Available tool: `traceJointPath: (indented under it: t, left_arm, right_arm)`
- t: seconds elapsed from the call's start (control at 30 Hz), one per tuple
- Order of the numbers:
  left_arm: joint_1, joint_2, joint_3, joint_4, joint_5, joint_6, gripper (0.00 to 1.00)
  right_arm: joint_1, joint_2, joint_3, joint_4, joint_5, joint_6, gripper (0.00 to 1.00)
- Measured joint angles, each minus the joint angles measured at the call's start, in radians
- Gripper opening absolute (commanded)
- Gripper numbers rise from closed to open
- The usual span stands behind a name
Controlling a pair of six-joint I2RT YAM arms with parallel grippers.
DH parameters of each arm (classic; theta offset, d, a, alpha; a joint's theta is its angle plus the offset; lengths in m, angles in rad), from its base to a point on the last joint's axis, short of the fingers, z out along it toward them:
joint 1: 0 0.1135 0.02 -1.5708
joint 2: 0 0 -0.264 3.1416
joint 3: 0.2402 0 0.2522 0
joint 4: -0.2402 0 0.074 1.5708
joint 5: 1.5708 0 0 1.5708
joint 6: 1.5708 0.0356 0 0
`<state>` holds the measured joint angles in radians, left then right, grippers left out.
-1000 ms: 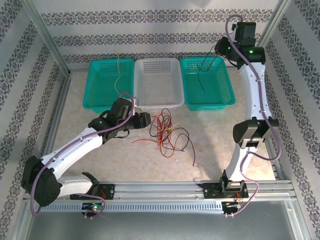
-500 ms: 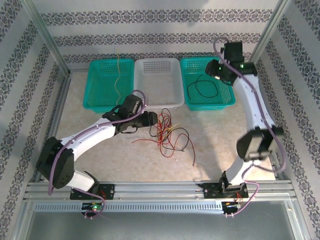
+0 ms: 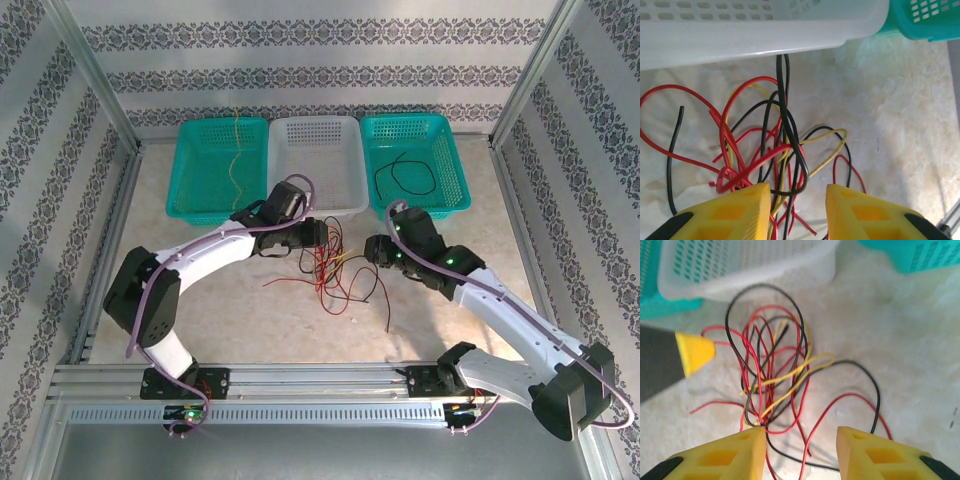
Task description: Untangle the cables
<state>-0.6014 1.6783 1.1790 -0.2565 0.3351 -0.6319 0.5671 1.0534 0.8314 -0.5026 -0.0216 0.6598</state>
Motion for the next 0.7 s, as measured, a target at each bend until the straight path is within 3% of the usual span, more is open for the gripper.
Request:
traceJointPath:
  t: [0.37,0.7]
  left_arm:
    - [0.000,0.051,0.253,-0.116,-0.109,0.132,0.35]
    - [0.000,0.138,0.216,-0.164,-0.097,0.161,0.38]
  right_arm:
    - [0.020,0.042,0.034,0.072,0.031,0.024,0.41]
    - [0.025,0.048,0.039,0.084,0.033,0.037,0.41]
